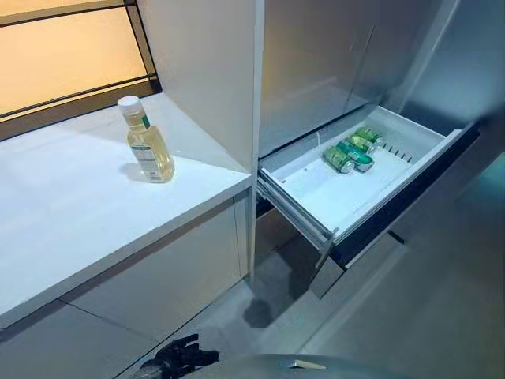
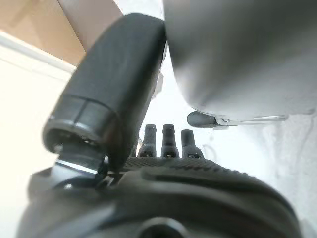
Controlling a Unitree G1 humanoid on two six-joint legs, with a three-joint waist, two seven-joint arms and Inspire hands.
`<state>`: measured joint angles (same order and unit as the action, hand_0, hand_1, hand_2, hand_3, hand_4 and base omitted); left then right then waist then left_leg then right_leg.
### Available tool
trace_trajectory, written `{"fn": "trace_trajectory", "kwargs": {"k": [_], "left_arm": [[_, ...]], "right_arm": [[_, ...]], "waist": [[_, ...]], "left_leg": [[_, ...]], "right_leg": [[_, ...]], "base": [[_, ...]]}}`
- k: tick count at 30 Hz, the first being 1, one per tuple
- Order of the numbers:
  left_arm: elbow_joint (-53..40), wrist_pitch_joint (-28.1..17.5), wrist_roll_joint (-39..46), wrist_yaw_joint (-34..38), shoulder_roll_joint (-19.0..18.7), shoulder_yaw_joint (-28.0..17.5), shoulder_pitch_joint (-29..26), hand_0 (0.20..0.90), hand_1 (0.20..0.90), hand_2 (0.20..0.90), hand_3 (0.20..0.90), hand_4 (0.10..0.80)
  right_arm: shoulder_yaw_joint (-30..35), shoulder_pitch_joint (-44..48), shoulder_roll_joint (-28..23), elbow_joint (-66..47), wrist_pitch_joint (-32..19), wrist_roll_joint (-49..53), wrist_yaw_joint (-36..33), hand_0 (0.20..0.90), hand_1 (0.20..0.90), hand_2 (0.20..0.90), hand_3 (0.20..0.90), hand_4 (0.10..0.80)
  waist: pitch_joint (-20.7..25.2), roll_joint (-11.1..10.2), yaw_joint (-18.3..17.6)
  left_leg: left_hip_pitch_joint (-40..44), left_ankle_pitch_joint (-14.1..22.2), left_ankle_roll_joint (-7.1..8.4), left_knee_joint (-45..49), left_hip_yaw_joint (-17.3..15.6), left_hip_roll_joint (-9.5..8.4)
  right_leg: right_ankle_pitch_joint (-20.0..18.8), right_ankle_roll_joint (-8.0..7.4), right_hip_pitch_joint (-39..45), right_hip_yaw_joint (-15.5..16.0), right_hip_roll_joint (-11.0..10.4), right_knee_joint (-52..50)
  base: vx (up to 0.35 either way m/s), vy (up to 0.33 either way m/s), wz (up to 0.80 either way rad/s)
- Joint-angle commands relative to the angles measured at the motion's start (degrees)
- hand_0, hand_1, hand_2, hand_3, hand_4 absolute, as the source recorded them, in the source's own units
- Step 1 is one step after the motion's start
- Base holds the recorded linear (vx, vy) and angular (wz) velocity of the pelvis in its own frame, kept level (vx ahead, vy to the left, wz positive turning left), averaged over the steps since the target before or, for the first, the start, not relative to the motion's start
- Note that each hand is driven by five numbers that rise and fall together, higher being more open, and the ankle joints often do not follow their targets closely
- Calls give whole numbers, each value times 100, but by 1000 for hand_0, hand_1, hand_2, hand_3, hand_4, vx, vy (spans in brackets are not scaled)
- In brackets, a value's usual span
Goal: Put drinks into fridge and close the fridge
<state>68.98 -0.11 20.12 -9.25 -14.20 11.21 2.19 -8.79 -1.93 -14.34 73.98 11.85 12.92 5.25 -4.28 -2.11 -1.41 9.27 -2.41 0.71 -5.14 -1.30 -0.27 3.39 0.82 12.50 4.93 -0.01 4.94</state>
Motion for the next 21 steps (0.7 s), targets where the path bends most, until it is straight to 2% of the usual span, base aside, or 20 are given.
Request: {"fn": "trace_trajectory", "kwargs": {"k": [1, 17, 19, 21], "left_arm": [[219, -20, -52, -150, 203, -1, -448, 900, 900, 900, 900, 800], [174, -346, -324, -298, 194, 112, -404, 900, 900, 900, 900, 800], [118, -497, -328, -410, 196, 150, -434, 900, 900, 900, 900, 800], [22, -845, -758, -414, 176, 265, -445, 900, 900, 900, 900, 800]], "right_arm": [[-53, 247, 62, 92, 54, 74, 61, 900, 900, 900, 900, 800], [-48, 227, 57, 98, 16, 106, 62, 900, 900, 900, 900, 800], [-56, 227, 63, 98, 9, 86, 62, 900, 900, 900, 900, 800], [-81, 229, 50, 83, 10, 94, 67, 900, 900, 900, 900, 800]], "waist": [[-62, 57, 86], [-57, 53, 94], [-64, 52, 81], [-68, 53, 76]], "left_leg": [[0, 533, -226, 77, 48, -186], [-10, 527, -222, 55, 41, -191], [-4, 529, -222, 54, 37, -189], [-3, 531, -220, 53, 27, -183]], "right_leg": [[-266, -430, -478, 89, -129, -281], [-283, -445, -486, 99, -129, -259], [-284, -446, -491, 83, -129, -268], [-284, -447, -498, 73, -127, -277]], "base": [[0, 0, 0], [0, 0, 0], [0, 0, 0], [0, 0, 0]]}}
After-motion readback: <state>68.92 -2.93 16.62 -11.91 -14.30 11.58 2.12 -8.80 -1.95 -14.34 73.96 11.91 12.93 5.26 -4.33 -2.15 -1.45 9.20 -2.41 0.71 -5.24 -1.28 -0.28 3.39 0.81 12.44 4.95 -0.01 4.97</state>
